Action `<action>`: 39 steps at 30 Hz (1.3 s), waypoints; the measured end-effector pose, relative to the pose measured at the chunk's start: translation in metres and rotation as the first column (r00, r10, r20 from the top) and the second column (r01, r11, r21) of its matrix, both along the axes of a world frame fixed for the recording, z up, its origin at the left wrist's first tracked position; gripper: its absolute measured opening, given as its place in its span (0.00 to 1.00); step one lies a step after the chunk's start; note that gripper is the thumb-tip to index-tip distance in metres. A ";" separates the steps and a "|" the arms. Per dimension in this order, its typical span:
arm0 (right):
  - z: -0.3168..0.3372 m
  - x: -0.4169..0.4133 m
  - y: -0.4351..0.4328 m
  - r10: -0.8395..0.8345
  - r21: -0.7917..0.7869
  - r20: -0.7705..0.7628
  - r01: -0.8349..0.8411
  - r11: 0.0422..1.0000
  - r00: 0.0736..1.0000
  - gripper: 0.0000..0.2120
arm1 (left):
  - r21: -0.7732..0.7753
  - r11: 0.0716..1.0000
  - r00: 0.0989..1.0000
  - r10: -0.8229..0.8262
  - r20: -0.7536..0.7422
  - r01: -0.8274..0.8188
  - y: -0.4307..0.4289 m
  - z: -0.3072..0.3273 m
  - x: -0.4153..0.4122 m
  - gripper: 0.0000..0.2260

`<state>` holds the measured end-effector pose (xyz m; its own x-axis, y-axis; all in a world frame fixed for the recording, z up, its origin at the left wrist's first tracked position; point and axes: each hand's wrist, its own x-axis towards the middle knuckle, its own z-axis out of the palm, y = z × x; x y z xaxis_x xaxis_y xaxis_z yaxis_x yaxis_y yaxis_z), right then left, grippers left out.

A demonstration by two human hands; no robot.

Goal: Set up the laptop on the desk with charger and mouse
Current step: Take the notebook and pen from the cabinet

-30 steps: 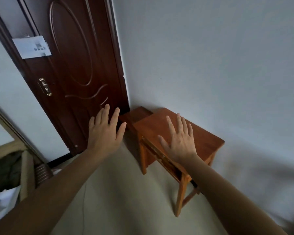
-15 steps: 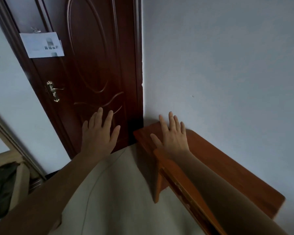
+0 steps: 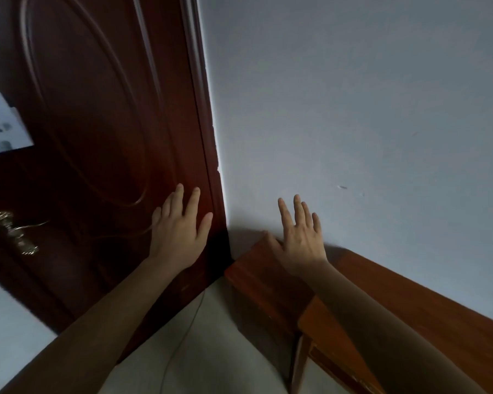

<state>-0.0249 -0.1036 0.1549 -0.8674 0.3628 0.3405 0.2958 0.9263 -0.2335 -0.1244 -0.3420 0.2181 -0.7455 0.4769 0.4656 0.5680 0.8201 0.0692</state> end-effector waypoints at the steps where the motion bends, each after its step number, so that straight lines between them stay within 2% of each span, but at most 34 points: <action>1: -0.003 -0.012 0.002 -0.017 -0.007 -0.002 0.017 1.000 1.000 0.39 | -0.008 1.000 1.000 -0.020 0.005 0.020 0.009 -0.004 -0.018 0.30; 7: -0.024 -0.083 0.035 -0.150 -0.017 -0.002 0.150 0.989 0.989 0.39 | -0.061 0.990 0.992 -0.123 0.030 0.125 0.068 -0.028 -0.118 0.28; 10: -0.029 -0.112 0.056 -0.249 -0.074 0.025 0.250 0.965 0.968 0.40 | -0.119 0.979 0.985 -0.163 0.051 0.168 0.092 -0.029 -0.166 0.28; 14: -0.037 -0.148 0.081 -0.348 -0.088 0.031 0.349 0.933 0.937 0.40 | -0.119 0.964 0.972 -0.235 0.027 0.236 0.124 -0.032 -0.229 0.27; 16: -0.046 -0.155 0.087 -0.387 -0.106 0.054 0.391 0.914 0.920 0.40 | -0.104 0.959 0.964 -0.259 0.064 0.264 0.137 -0.045 -0.250 0.27; 20: -0.078 -0.162 0.088 -0.494 -0.135 0.144 0.512 0.848 0.857 0.40 | -0.198 0.920 0.936 -0.307 0.171 0.338 0.160 -0.092 -0.283 0.28; 24: -0.120 -0.164 0.073 -0.598 -0.243 0.204 0.632 0.736 0.775 0.41 | -0.244 0.872 0.887 -0.348 0.303 0.425 0.186 -0.136 -0.317 0.29; 29: -0.169 -0.160 0.022 -0.749 -0.328 0.338 0.817 0.474 0.570 0.42 | -0.217 0.805 0.765 -0.385 0.516 0.551 0.198 -0.190 -0.330 0.31; 33: -0.209 -0.170 -0.020 -0.790 -0.358 0.439 0.890 0.283 0.428 0.42 | -0.226 0.727 0.674 -0.410 0.614 0.648 0.190 -0.247 -0.336 0.32; 35: -0.231 -0.172 -0.045 -0.775 -0.385 0.489 0.897 0.219 0.399 0.42 | -0.231 0.730 0.650 -0.363 0.668 0.644 0.179 -0.274 -0.336 0.33; 39: -0.294 -0.174 -0.081 -0.684 -0.414 0.608 0.896 0.160 0.403 0.43 | -0.169 0.776 0.540 -0.248 0.804 0.608 0.151 -0.344 -0.330 0.35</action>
<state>-0.1986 -0.1848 -0.1394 0.0392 0.8938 -0.4467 0.9058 -0.2205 -0.3619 -0.4545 -0.1906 -0.1262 -0.3840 0.8251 -0.4145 0.7650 0.5356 0.3575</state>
